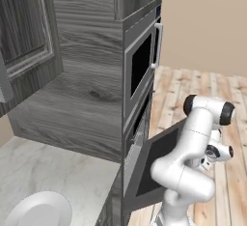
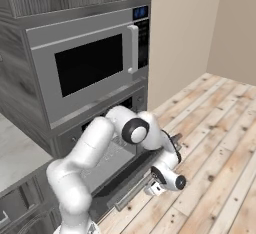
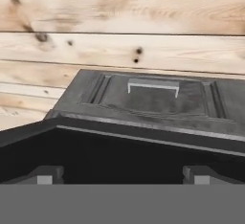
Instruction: Place the fish on the bottom rack of the oven, and slide the tray back inside. Close the oven door.
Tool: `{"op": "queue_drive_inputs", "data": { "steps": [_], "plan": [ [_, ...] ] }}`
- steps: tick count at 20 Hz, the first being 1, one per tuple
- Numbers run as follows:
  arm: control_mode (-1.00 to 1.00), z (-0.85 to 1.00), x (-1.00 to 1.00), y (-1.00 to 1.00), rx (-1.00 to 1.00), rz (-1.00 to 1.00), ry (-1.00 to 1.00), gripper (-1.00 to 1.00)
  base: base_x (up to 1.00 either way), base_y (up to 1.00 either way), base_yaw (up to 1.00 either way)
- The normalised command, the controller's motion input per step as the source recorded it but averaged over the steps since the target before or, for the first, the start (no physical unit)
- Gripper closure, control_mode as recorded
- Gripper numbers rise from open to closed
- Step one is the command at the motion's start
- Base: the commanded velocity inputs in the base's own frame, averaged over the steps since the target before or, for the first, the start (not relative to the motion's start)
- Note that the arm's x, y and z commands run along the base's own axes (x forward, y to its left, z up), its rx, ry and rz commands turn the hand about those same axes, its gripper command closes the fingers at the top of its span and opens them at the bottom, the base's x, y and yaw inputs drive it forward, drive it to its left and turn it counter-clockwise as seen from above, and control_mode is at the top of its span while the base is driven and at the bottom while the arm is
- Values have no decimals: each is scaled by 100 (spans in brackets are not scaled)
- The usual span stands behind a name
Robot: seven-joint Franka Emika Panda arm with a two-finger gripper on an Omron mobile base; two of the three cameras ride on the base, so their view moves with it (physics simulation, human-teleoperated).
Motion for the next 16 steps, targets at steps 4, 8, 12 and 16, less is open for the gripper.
{"op": "queue_drive_inputs", "data": {
  "steps": [4,8,12,16],
  "plan": [
    [-100,41,1,100,1,2,0,-100,0,0,0],
    [-100,35,6,100,2,0,-3,-100,0,0,0],
    [-100,38,8,100,4,0,-10,-100,0,0,0],
    [-100,40,9,100,4,0,-11,-100,0,0,0]
  ]
}}
